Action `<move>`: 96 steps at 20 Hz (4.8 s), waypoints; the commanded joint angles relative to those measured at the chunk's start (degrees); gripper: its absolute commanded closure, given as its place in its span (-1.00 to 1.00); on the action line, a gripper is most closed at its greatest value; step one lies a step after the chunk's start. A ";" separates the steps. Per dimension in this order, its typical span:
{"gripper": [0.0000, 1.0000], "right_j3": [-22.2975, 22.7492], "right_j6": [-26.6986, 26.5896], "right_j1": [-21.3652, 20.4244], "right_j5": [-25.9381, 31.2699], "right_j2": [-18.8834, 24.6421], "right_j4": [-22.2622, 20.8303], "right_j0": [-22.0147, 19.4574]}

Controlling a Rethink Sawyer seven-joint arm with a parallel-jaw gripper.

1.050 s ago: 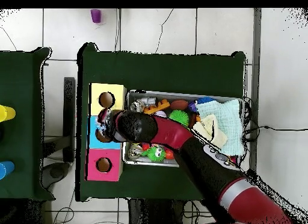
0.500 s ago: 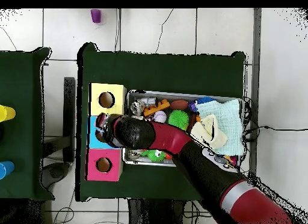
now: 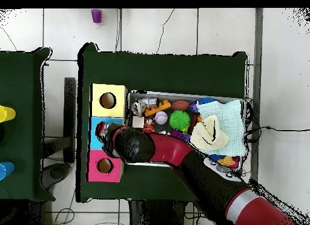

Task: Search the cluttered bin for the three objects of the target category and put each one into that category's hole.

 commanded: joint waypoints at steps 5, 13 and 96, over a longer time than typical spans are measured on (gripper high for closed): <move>1.00 9.00 5.71 -0.02 -3.58 -0.64 -4.34 -2.35; 1.00 7.30 4.70 0.50 -3.93 -3.00 -4.48 -0.38; -1.00 -19.88 -1.71 -9.71 25.26 -41.45 -25.55 24.59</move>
